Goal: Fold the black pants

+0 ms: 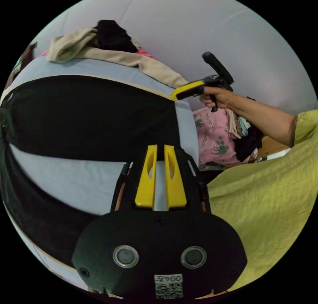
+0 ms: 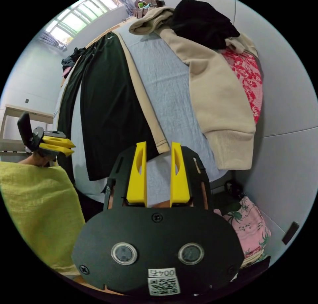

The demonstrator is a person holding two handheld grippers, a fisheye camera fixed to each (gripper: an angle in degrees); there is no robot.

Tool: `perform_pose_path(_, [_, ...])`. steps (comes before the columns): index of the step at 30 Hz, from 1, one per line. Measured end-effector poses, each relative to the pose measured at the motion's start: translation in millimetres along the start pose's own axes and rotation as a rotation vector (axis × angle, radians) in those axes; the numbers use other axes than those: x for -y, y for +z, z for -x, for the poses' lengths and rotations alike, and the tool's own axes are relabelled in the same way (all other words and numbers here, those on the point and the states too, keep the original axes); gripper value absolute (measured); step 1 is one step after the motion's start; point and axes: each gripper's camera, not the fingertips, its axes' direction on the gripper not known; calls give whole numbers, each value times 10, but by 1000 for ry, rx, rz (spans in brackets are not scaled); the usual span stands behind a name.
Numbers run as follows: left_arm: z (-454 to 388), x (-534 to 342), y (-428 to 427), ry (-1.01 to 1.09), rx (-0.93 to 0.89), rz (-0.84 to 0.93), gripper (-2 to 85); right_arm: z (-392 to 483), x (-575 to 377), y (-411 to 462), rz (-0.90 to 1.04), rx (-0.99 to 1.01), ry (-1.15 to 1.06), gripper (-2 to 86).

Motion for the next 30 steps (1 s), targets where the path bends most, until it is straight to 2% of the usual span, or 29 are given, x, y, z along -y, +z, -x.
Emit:
perform_pose_path(3, [-44,200,276,43,14,47,23,-71,-24,56,-2,-6,-11,106])
perform_pose_path(8, [131,437,503,57,8,68,23,-124,-84,-16,-33,-24,-44,21])
perform_pose_path(12, [335,644,744,66,-21,129,22,-135,-129,-115,-49,-94,-58,5])
perform_pose_path(16, [506,816,986,82,-9,211,24,-341,-120,-96,-29,-42,26,13])
perform_pose_path(21, [922,1106,887,15,-54,167,35,-440,-150,-368,-74,-22,107,24])
perform_pose_path(25, [1395,1319,461,-88,-51,44,53,-390,-177,-637,-177,90,103,91])
perform_pose_path(30, [2805,1662,-467,-364,53,-117,81,-325,-30,-554,-190,124,31,111])
